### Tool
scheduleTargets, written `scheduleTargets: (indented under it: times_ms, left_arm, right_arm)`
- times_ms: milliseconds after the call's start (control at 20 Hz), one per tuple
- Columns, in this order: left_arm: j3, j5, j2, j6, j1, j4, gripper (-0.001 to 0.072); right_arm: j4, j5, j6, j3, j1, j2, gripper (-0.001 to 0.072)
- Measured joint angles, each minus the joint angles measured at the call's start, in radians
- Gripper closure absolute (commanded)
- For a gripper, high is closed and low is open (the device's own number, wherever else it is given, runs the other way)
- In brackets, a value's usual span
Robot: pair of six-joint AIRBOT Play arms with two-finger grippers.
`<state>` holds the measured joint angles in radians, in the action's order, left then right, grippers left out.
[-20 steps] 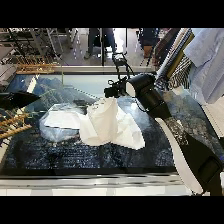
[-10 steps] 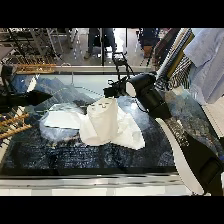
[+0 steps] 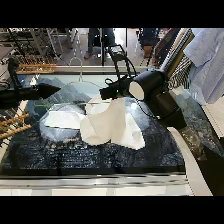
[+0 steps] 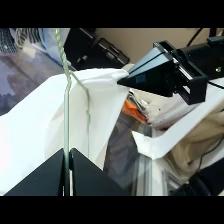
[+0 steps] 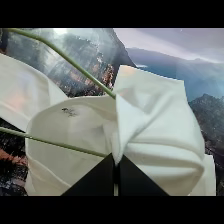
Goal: Fold the clothes and pants, and hang the long-sleeved shirts on hangers.
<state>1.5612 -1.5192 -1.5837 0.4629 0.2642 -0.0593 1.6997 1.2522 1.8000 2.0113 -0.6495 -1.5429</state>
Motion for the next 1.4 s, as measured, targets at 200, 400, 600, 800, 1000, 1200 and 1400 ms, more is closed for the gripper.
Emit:
scheduleTargets:
  times_ms: [200,400,600,800,1000,1200,1400]
  left_arm:
    - [0.0,0.085,0.116,-0.014,-0.013,-0.037,0.0692]
    - [0.0,0.133,0.213,0.032,0.0,-0.148,0.0691]
    - [0.0,0.151,0.241,0.067,0.002,-0.219,0.069]
    - [0.0,0.151,0.225,0.076,-0.056,-0.243,0.0691]
    - [0.0,0.152,0.163,0.075,-0.151,-0.25,0.0691]
    - [0.0,0.175,0.089,0.046,-0.203,-0.239,0.0689]
    - [0.0,0.153,0.029,-0.058,-0.186,-0.091,0.0689]
  right_arm:
    - [0.027,0.009,0.013,0.0,-0.003,0.027,0.0695]
    - [0.05,0.018,0.032,0.0,0.03,0.034,0.0695]
    - [0.056,0.016,0.04,0.0,0.049,0.035,0.0695]
    - [0.016,-0.039,0.04,0.0,0.053,0.035,0.0695]
    - [-0.021,-0.075,0.035,0.0,0.031,0.038,0.0695]
    - [-0.037,-0.089,-0.007,0.0,-0.003,0.056,0.0695]
    - [-0.04,-0.093,-0.061,0.0,-0.013,0.075,0.0696]
